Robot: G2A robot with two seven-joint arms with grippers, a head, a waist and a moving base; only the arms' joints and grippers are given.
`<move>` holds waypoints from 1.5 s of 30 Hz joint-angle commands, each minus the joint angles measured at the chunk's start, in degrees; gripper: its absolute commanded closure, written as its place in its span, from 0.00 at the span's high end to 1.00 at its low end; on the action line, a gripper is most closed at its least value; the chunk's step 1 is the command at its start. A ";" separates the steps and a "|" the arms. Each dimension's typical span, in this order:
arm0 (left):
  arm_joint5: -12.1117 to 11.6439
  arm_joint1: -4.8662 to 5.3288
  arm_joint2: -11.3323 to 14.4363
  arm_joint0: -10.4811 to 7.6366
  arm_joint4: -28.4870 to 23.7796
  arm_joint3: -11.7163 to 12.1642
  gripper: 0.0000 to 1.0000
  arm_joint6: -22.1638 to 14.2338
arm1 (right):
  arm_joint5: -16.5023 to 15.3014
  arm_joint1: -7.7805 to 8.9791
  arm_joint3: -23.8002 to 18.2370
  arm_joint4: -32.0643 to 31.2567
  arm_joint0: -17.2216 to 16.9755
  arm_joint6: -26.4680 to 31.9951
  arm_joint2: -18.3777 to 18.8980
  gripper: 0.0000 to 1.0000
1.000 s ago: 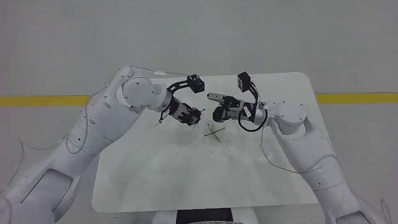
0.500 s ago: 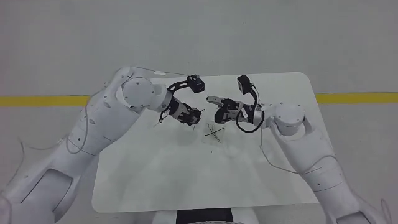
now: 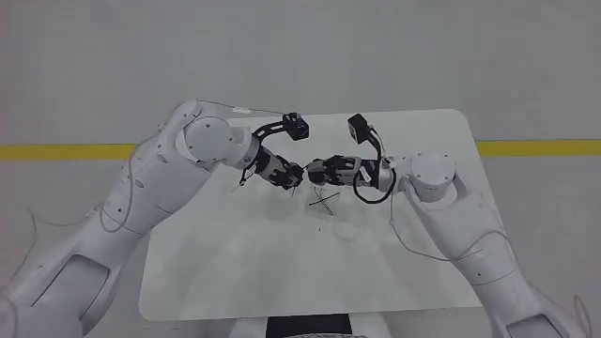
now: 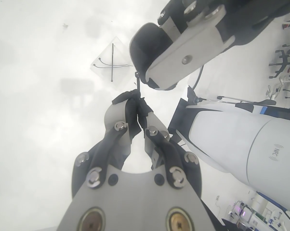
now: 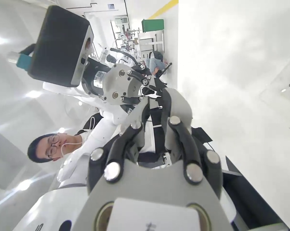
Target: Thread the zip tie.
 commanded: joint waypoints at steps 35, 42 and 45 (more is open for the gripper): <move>0.00 0.00 0.00 0.00 0.00 0.00 0.00 0.00 | 0.32 0.18 0.12 -0.05 1.47 -1.93 -2.03 0.25; 0.00 0.00 0.00 0.00 0.00 0.00 0.00 0.00 | 0.34 0.23 0.38 -0.24 1.85 -1.89 -2.34 0.18; 0.00 0.00 0.00 0.00 0.00 0.00 0.00 0.00 | 0.36 0.27 0.46 -0.27 1.82 -1.98 -2.37 0.16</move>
